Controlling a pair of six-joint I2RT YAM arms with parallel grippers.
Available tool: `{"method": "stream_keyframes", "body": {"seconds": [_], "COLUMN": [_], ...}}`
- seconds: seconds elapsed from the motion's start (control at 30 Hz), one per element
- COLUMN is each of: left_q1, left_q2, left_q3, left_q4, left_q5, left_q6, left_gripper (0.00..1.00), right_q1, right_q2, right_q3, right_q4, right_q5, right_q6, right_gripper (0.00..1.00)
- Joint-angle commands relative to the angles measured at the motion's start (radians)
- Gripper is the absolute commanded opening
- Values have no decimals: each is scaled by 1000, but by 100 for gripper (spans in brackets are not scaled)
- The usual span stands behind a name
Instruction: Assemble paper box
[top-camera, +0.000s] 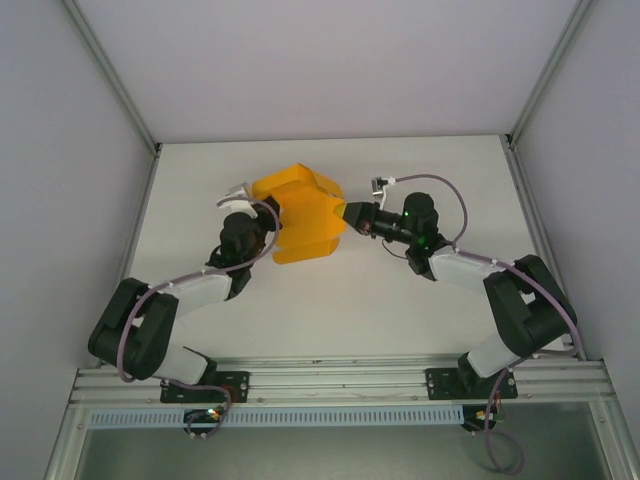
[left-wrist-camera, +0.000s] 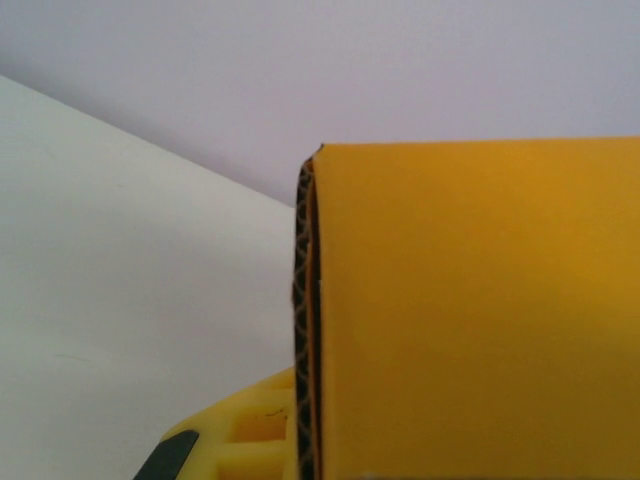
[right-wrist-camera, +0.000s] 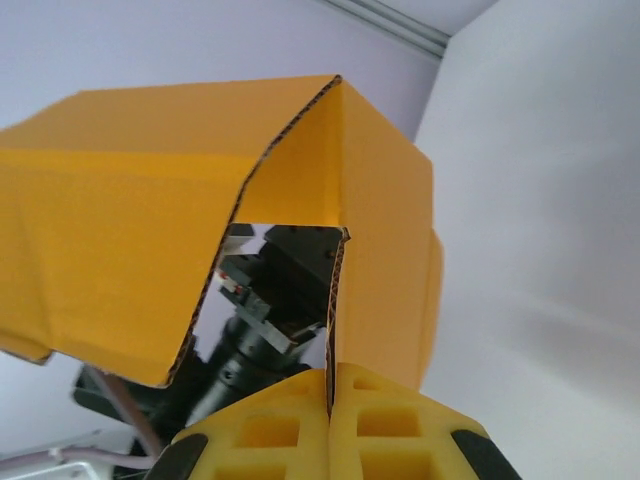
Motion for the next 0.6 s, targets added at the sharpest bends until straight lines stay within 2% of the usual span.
{"method": "stream_keyframes", "body": {"seconds": [0.0,0.07,0.17,0.23,0.3,0.37,0.47,0.57], "left_q1": [16,17,17,19,22,18,19,17], "left_q2": [23,11,-15,-30,-59,-94,-138,-167], "left_q3": [-18,-14,-17,-25,-15,1,-3,-2], "left_q4": [72,54,37,36,-49,-176,-284,-354], "left_q5": [53,65,75,111,131,125,104,94], "left_q6": [-42,-29,-6,37,78,135,189,215], "left_gripper": [0,0,0,0,0,0,0,0], "right_q1": [7,2,-6,-10,-30,-58,-102,-168], "right_q2": [12,5,-37,-86,-153,-250,-368,-445], "right_q3": [-9,-12,-21,-23,-11,-8,-1,-4], "right_q4": [151,85,-91,-275,-524,-765,-1014,-1097], "right_q5": [-109,-90,-27,14,66,150,230,299], "right_q6": [76,36,-70,-177,-299,-431,-642,-748], "right_gripper": [0,0,9,24,32,54,58,65]}}
